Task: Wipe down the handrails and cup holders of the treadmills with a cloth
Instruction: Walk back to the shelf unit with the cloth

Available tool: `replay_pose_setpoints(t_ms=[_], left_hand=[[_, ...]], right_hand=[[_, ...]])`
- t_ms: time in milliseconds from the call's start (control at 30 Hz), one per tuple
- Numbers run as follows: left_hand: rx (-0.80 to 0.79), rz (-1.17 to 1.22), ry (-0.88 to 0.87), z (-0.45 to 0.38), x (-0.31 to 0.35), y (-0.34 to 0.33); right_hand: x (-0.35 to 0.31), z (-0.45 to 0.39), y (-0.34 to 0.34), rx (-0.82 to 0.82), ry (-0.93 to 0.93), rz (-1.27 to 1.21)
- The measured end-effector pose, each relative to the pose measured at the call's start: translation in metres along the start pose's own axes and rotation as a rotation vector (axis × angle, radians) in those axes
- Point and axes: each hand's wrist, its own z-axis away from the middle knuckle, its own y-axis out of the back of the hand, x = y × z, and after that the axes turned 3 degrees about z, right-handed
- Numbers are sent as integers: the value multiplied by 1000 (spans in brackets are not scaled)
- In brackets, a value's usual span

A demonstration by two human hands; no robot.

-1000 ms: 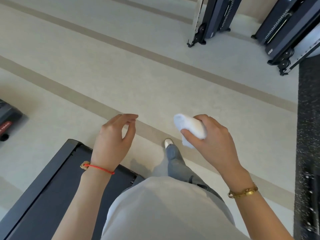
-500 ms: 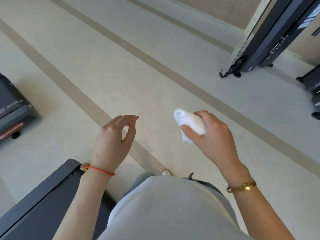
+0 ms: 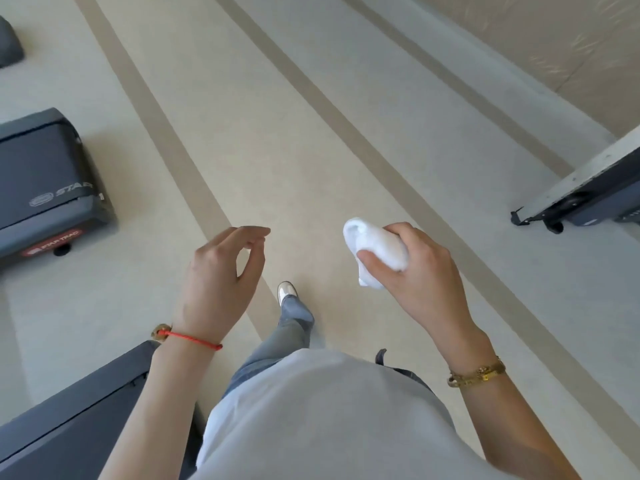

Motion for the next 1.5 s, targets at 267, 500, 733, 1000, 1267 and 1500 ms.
replay_pose_setpoints(t_ms=[267, 500, 733, 1000, 1267, 1500], left_hand=[[20, -94, 31, -187, -62, 26], [11, -121, 114, -316, -112, 33], [15, -122, 158, -463, -166, 6], [54, -117, 162, -675, -201, -14], [53, -130, 197, -830, -255, -23], [54, -122, 201, -975, -326, -34]], right_hand=[[-83, -203, -46, -49, 117, -37], [-123, -341, -87, -100, 124, -64], [-136, -498, -133, -118, 147, -73], [-164, -720, -151, -104, 165, -75], [-199, -891, -181, -137, 180, -57], [-228, -1038, -235, -158, 152, -125]])
